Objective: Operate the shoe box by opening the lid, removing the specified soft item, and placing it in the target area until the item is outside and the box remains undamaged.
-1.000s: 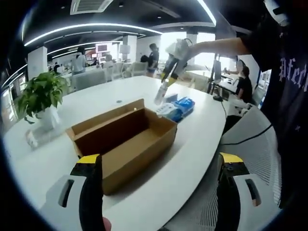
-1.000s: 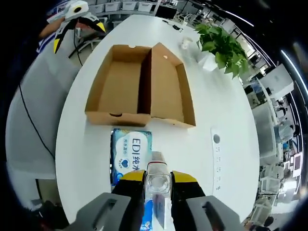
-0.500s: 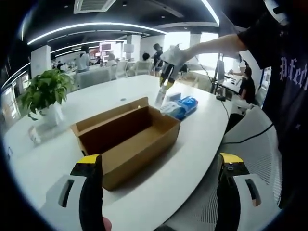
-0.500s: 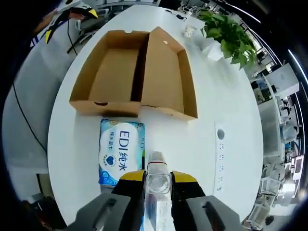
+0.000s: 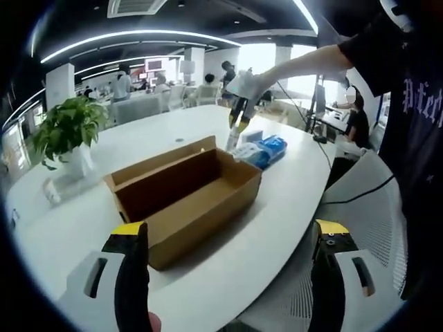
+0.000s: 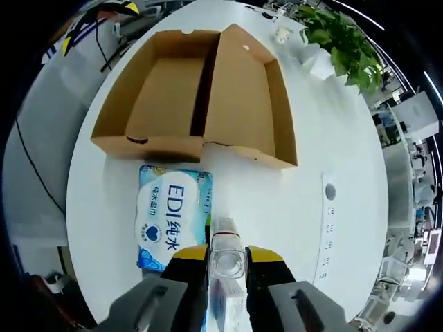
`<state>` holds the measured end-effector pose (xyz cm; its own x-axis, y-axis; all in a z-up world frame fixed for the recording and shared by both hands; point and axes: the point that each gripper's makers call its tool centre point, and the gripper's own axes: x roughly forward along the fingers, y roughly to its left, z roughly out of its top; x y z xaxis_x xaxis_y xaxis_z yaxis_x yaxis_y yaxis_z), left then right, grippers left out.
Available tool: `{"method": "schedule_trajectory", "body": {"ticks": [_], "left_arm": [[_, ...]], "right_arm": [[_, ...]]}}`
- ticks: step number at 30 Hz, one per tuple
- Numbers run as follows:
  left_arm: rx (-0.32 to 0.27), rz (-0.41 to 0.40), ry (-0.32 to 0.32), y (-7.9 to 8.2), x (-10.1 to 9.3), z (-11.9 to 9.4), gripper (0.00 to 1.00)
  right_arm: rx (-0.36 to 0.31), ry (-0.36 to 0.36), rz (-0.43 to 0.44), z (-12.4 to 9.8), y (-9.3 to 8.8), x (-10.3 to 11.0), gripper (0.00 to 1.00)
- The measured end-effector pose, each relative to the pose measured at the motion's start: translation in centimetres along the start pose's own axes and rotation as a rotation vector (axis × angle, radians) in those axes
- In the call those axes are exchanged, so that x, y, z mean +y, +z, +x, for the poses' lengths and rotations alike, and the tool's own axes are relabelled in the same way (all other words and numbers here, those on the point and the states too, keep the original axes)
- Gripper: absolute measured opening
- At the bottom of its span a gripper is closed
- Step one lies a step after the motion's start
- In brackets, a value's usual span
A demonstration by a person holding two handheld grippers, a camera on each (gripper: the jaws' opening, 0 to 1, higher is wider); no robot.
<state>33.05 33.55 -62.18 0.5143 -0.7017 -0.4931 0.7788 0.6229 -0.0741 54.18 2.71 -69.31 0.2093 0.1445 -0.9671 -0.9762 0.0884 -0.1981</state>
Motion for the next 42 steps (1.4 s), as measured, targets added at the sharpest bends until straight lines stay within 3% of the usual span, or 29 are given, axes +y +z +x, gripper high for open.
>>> {"method": "schedule_trajectory", "body": {"ticks": [14,24,42], "left_arm": [[0.009,-0.016,0.018,-0.7,0.7,-0.2,0.97],[0.016,-0.029,0.043,-1.0,1.4,-0.2,0.96],[0.027,-0.035,0.058,-1.6,1.7,-0.3,0.93]], "right_arm": [[0.010,0.009,0.011,0.6,0.3,-0.8,0.16],[0.007,-0.025,0.031,0.7,0.1,-1.9,0.21],[0.008,-0.037,0.058,1.1,0.0,-2.3,0.19]]}}
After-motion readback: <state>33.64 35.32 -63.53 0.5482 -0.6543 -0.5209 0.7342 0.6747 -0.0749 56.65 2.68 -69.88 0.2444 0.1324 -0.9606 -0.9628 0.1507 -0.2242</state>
